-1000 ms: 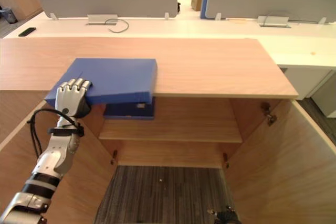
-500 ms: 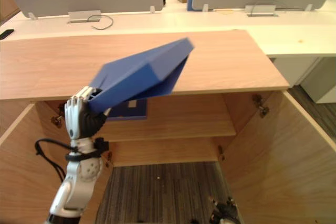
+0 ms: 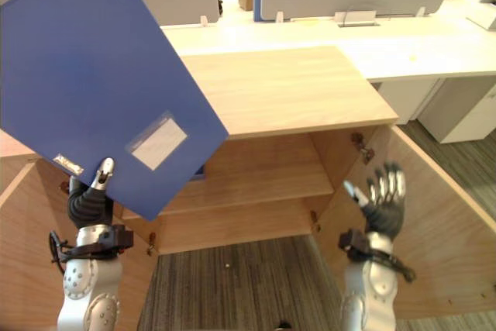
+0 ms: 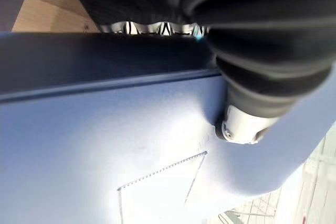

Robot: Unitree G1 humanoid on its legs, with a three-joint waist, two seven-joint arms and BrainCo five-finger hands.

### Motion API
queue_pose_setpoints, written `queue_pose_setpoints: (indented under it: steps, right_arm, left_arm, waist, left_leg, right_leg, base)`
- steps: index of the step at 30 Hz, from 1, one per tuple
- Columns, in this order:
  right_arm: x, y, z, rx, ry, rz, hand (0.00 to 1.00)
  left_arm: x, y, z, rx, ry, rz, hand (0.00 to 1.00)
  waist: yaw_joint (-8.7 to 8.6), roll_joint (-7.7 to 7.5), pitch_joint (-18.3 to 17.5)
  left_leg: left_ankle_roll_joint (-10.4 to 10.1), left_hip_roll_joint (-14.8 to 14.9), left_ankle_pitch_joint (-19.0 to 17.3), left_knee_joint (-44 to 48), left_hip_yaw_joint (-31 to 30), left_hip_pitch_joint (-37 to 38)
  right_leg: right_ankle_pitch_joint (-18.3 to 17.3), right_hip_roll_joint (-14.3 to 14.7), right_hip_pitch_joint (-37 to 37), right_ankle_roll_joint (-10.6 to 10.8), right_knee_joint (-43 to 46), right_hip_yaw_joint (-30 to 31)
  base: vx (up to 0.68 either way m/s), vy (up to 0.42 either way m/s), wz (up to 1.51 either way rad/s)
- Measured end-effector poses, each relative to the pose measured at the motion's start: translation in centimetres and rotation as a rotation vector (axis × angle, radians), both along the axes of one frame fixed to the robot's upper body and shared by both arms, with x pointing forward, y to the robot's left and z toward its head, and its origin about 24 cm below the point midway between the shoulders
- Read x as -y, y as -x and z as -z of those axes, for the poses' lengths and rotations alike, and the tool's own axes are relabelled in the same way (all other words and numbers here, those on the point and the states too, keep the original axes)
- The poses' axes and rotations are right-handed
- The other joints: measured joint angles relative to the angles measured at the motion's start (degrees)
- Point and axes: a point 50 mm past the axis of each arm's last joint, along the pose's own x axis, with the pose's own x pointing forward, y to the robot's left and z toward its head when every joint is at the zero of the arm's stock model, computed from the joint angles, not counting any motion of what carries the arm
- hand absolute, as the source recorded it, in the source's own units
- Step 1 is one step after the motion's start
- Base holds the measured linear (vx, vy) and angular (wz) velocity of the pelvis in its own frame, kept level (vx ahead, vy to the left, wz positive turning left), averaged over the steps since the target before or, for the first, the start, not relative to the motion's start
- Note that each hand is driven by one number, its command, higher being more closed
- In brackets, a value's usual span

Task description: Walk over to the cabinet, pick up the folder, carry it to the office cabinet, place the folder inside the office cabinet, then close the office cabinet door

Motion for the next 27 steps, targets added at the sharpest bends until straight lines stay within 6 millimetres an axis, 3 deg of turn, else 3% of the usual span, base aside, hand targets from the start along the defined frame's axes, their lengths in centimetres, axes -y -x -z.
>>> queue_pose_setpoints:
  steps: [4, 9, 12, 18, 27]
  right_arm:
    - [-1.3, -2.3, -3.8, 0.14, 0.11, -0.122, 0.0]
    - [-3.6, -4.7, -7.8, 0.271, 0.216, -0.332, 0.0]
    - [-5.0, -7.0, -8.9, 0.266, 0.239, -0.478, 0.0]
    - [-5.4, -10.5, -10.8, 0.209, 0.241, -0.598, 0.0]
    - [-7.3, -12.6, -12.8, 0.181, 0.255, -0.704, 0.0]
  left_arm:
    - [0.6, -0.8, -0.9, 0.047, -0.007, 0.039, 1.0]
    - [1.3, -1.7, 0.0, 0.002, -0.052, 0.102, 1.0]
    - [1.9, -2.1, 0.4, -0.015, -0.072, 0.151, 1.0]
    - [3.2, -2.6, -0.2, 0.004, -0.118, 0.249, 1.0]
    - [3.5, -3.2, 0.1, -0.017, -0.134, 0.323, 1.0]
  waist:
    - [0.4, 0.0, 0.0]
    - [0.63, 0.01, -0.01]
    - [0.63, 0.03, -0.02]
    - [1.81, 0.07, -0.04]
    - [2.04, 0.23, -0.35]
  left_leg:
    - [0.0, 0.02, -0.01, 0.0, -0.16, 0.25]
    - [0.06, -0.12, 0.0, -0.02, -0.35, 0.78]
    - [0.2, -0.24, 0.18, -0.04, -0.48, 0.81]
    - [0.2, -0.65, 0.7, -0.03, -1.14, 0.65]
    - [0.33, -0.79, 1.9, -0.04, -2.09, -0.4]
  right_leg:
    - [0.08, 0.0, 0.38, 0.12, -0.02, -0.05]
    - [0.09, -0.14, 1.01, 0.17, 0.05, -0.14]
    - [0.1, -0.24, 0.97, 0.21, 0.31, -0.21]
    - [0.1, -0.4, 0.9, 0.21, 0.7, -0.68]
    - [0.2, -0.63, -0.07, 0.28, 1.6, -1.72]
  base:
    - [0.0, 0.0, 0.0]
    - [-0.02, 0.001, 0.01]
    - [-0.05, 0.001, 0.02]
    - [-0.03, 0.004, 0.05]
    - [-0.04, 0.0, 0.06]
